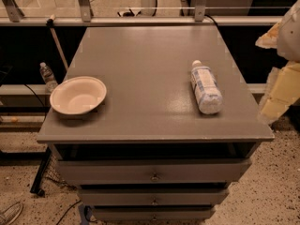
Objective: Place blue plastic bottle upright
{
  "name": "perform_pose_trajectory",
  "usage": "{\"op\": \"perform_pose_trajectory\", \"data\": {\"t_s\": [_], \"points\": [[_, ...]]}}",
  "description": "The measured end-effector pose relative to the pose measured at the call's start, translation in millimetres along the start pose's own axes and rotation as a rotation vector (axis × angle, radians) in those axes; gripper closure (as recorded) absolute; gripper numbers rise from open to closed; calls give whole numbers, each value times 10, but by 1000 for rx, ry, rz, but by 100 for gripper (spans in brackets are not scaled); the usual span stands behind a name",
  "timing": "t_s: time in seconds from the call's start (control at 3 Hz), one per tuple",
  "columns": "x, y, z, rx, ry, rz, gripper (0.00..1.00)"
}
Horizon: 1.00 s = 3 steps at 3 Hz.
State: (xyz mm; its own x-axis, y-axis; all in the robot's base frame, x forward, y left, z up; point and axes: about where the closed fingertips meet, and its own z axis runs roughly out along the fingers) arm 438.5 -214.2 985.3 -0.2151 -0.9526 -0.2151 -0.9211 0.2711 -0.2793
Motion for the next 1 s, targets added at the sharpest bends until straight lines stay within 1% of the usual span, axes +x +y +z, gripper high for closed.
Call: {"op": "perform_pose_trajectory", "data": {"t_s": [0.33, 0.67, 1.0], "points": [[0, 0, 0, 0, 0, 0, 0], [-85, -147, 128, -26, 27, 39, 0], [-250, -469, 379, -56, 58, 145, 0]]}}
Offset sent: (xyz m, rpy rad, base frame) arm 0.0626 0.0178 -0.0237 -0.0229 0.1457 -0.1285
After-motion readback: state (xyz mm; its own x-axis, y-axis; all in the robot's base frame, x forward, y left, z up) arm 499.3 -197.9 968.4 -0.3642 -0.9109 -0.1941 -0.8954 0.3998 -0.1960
